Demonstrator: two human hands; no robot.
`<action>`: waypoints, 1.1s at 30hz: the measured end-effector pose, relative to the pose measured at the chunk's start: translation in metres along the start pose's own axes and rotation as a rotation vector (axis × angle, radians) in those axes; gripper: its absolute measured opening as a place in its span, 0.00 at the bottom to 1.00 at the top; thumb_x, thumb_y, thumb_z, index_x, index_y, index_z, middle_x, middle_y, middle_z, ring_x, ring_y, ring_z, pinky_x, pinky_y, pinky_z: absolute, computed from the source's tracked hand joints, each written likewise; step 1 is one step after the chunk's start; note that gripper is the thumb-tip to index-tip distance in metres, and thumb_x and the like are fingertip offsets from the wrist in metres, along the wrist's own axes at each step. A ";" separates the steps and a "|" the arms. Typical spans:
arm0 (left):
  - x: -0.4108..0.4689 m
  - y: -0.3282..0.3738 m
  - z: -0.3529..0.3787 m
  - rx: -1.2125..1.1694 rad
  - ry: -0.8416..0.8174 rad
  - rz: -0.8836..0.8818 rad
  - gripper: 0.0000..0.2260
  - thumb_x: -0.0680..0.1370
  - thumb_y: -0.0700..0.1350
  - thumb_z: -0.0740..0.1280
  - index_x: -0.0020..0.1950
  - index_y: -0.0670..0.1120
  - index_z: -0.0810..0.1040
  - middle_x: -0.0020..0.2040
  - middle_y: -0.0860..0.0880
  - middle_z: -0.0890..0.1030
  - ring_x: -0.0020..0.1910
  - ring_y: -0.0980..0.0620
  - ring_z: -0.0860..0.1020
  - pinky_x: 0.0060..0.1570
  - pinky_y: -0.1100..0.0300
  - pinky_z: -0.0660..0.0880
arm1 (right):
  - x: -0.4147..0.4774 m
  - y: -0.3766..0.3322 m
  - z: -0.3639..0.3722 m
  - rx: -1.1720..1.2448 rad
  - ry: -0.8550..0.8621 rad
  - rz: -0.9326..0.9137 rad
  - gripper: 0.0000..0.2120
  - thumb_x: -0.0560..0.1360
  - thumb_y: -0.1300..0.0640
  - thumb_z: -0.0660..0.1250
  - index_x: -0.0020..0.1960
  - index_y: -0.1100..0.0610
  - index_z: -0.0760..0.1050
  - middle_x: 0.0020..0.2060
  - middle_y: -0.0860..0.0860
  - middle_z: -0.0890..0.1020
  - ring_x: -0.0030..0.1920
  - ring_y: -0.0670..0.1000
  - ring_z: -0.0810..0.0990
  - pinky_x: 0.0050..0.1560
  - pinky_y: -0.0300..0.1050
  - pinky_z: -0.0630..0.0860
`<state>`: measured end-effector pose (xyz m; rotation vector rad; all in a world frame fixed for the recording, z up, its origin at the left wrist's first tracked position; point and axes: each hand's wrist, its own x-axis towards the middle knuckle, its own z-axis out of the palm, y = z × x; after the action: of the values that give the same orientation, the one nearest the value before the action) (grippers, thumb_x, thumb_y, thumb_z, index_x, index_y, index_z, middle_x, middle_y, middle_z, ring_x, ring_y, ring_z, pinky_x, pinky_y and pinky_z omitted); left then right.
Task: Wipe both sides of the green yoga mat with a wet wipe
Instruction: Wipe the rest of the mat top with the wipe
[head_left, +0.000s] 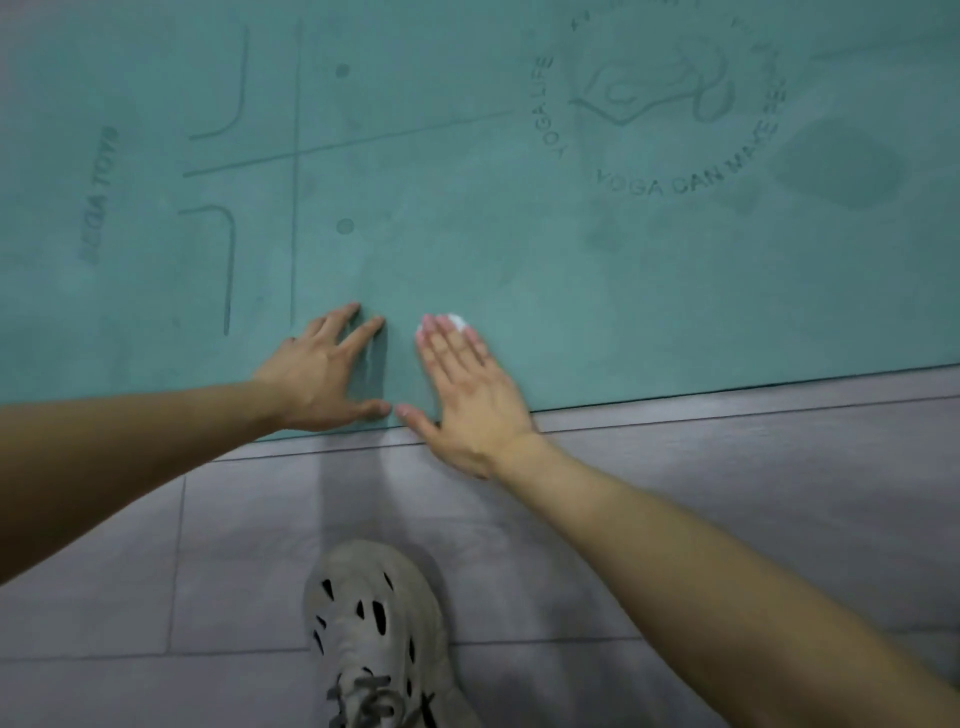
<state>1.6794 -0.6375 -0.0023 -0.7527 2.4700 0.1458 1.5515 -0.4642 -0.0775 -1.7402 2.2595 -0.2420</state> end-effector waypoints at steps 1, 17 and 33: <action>0.000 -0.003 0.000 0.014 -0.007 0.019 0.56 0.68 0.78 0.68 0.86 0.55 0.46 0.85 0.45 0.49 0.83 0.41 0.56 0.75 0.38 0.68 | -0.007 -0.011 0.005 -0.021 -0.036 -0.113 0.43 0.83 0.31 0.47 0.86 0.60 0.47 0.85 0.55 0.48 0.85 0.53 0.41 0.83 0.54 0.45; 0.023 0.000 -0.027 -0.024 0.197 0.167 0.26 0.77 0.61 0.72 0.73 0.53 0.74 0.64 0.48 0.76 0.63 0.42 0.77 0.58 0.46 0.79 | -0.009 0.014 0.005 -0.017 0.052 -0.086 0.39 0.85 0.34 0.50 0.86 0.59 0.50 0.85 0.53 0.51 0.85 0.51 0.44 0.83 0.55 0.49; 0.121 0.163 -0.079 0.020 0.417 0.476 0.25 0.80 0.57 0.68 0.74 0.48 0.71 0.73 0.42 0.72 0.70 0.37 0.73 0.67 0.40 0.73 | -0.100 0.123 -0.028 -0.046 0.108 0.249 0.38 0.86 0.35 0.46 0.86 0.59 0.45 0.86 0.52 0.48 0.85 0.50 0.41 0.84 0.54 0.49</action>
<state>1.4700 -0.5799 -0.0092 -0.1800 3.0075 0.1483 1.4534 -0.3366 -0.0762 -1.4789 2.5490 -0.2378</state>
